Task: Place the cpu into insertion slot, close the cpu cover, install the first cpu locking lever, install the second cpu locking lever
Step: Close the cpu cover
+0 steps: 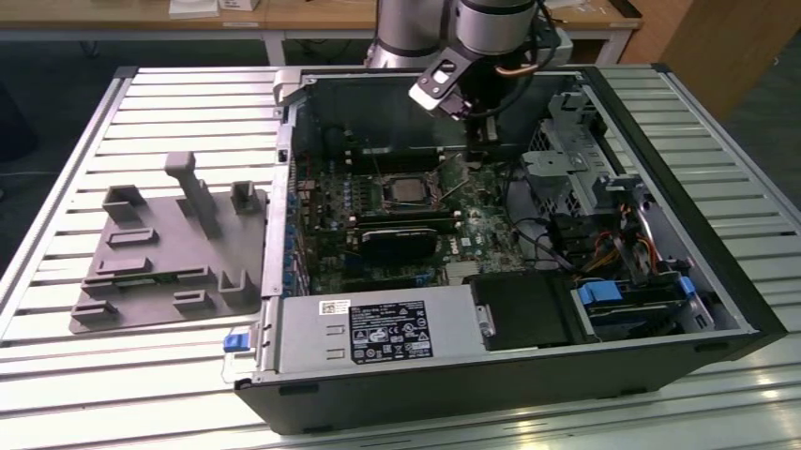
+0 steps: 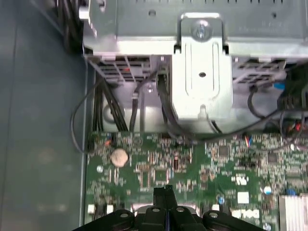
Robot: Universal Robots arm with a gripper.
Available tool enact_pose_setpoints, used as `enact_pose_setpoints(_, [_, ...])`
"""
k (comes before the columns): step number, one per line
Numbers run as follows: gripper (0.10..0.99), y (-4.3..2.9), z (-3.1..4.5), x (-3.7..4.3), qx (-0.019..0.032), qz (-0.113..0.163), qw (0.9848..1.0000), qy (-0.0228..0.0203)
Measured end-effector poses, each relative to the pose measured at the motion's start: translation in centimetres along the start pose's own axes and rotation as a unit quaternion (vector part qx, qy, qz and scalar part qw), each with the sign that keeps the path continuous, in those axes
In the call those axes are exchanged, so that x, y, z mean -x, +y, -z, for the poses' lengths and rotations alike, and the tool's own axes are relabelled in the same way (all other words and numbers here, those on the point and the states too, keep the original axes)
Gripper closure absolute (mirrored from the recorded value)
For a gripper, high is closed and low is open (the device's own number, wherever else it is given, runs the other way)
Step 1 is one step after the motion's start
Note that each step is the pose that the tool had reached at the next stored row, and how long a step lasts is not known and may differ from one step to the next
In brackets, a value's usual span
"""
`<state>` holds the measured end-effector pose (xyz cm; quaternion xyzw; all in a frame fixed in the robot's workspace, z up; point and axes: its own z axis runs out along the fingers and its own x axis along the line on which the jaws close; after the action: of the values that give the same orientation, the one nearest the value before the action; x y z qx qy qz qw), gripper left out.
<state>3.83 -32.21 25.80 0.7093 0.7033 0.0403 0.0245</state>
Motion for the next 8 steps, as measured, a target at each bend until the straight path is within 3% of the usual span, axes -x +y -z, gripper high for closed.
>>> enact_pose_setpoints(2, [0.980, 0.46, -0.05, -0.01, -0.0001, 0.000, 1.0000, 0.0000])
enact_pose_setpoints(8, [0.980, 0.63, -0.21, 0.00, -0.0001, 0.000, 1.0000, -0.0003])
